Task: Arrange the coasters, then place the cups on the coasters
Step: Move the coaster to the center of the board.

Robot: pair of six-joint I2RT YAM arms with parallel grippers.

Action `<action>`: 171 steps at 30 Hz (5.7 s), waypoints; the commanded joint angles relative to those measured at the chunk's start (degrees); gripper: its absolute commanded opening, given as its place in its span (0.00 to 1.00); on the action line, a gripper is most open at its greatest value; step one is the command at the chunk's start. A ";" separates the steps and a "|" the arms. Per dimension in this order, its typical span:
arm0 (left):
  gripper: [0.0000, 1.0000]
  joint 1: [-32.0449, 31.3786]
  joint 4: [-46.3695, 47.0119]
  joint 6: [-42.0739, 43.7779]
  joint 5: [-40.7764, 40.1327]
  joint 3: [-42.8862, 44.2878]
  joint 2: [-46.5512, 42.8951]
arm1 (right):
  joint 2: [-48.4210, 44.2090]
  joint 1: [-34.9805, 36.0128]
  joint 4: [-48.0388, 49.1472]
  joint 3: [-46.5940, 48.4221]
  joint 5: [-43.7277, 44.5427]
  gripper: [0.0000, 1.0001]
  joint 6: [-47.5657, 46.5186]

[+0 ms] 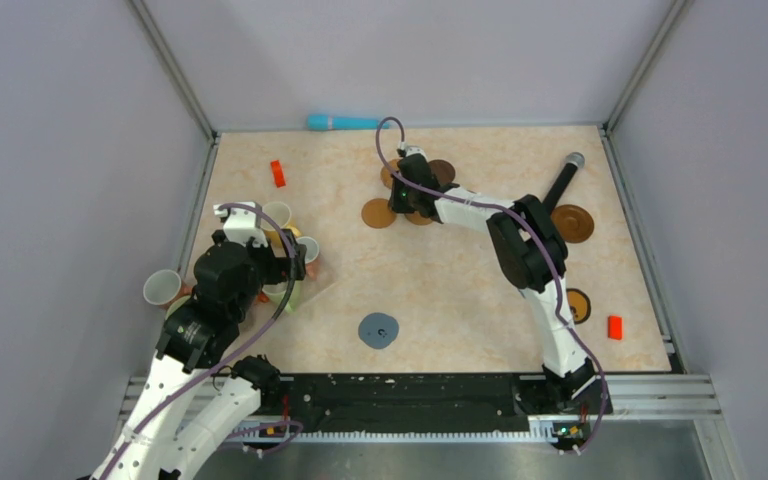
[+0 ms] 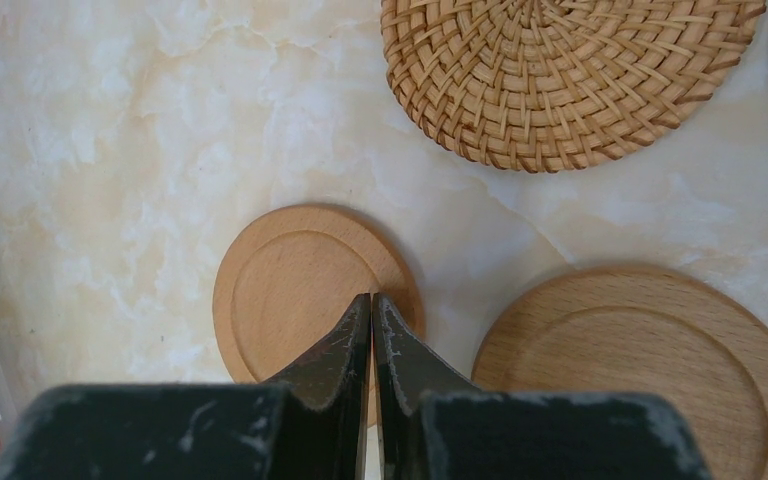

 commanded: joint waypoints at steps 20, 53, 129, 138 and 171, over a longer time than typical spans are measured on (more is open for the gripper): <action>0.97 -0.11 2.48 -0.51 0.04 -0.30 -0.22 | -1.49 -1.68 -5.24 -0.10 3.75 0.04 -3.63; 0.97 -0.09 2.43 -0.40 -0.48 -0.39 -0.15 | 17.65 -1.26 -7.63 24.26 -3.20 0.04 3.29; 0.97 -0.11 2.46 -0.33 -0.68 -0.46 0.62 | 16.11 0.11 2.97 21.80 -5.93 0.55 9.07; 0.97 -0.10 2.54 -0.25 -0.91 -0.45 0.91 | 18.75 -0.13 1.13 27.61 -8.83 0.55 6.99; 0.97 -0.07 2.49 -0.31 -0.35 -0.48 0.67 | -25.06 -9.16 -3.47 -25.80 11.60 0.51 10.21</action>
